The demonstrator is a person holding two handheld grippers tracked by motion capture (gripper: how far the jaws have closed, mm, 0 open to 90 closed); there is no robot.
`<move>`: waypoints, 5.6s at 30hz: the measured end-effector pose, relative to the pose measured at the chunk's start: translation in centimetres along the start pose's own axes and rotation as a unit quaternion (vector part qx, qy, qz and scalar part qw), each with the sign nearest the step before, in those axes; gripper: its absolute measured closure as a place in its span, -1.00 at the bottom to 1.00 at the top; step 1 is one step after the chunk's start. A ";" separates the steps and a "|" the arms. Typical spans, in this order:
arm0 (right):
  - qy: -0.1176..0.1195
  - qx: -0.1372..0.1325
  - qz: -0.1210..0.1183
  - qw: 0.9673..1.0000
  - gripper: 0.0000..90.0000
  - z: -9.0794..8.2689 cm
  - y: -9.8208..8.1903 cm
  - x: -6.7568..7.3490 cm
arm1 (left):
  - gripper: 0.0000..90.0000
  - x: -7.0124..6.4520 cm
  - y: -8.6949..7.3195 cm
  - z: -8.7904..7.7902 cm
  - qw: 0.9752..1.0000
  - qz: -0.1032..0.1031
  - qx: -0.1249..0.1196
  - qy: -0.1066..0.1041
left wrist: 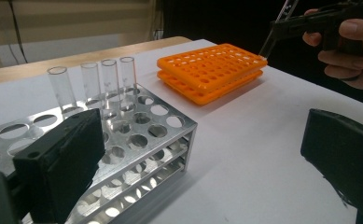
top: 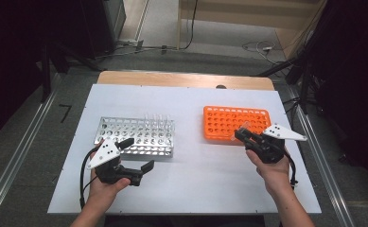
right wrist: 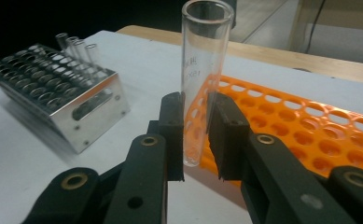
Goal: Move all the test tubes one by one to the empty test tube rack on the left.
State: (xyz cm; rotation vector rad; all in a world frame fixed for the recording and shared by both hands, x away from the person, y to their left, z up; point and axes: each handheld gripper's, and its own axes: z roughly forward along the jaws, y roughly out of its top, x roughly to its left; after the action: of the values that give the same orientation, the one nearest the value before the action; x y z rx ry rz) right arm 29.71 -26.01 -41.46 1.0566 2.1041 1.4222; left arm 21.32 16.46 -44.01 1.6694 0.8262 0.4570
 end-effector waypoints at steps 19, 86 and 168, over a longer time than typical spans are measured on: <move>0.067 0.029 -0.060 0.996 0.64 1.8 -1.2 6.5 | -0.99 -1.2 0.3 0.5 1.000 0.012 0.003 -0.016; 0.173 0.060 -0.127 0.975 -0.35 4.0 -1.8 12.3 | 0.69 -4.2 1.6 2.5 0.998 0.006 -0.009 -0.064; 0.048 0.030 -0.007 0.998 -1.00 -4.9 -5.7 -3.5 | 0.69 9.5 3.9 6.9 0.989 -0.014 0.019 0.146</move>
State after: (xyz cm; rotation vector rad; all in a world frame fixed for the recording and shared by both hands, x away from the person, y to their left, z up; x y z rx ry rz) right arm 26.52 -32.84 -44.89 1.0123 2.2292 1.4388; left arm 33.50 18.32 -43.30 1.6455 1.0756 0.6811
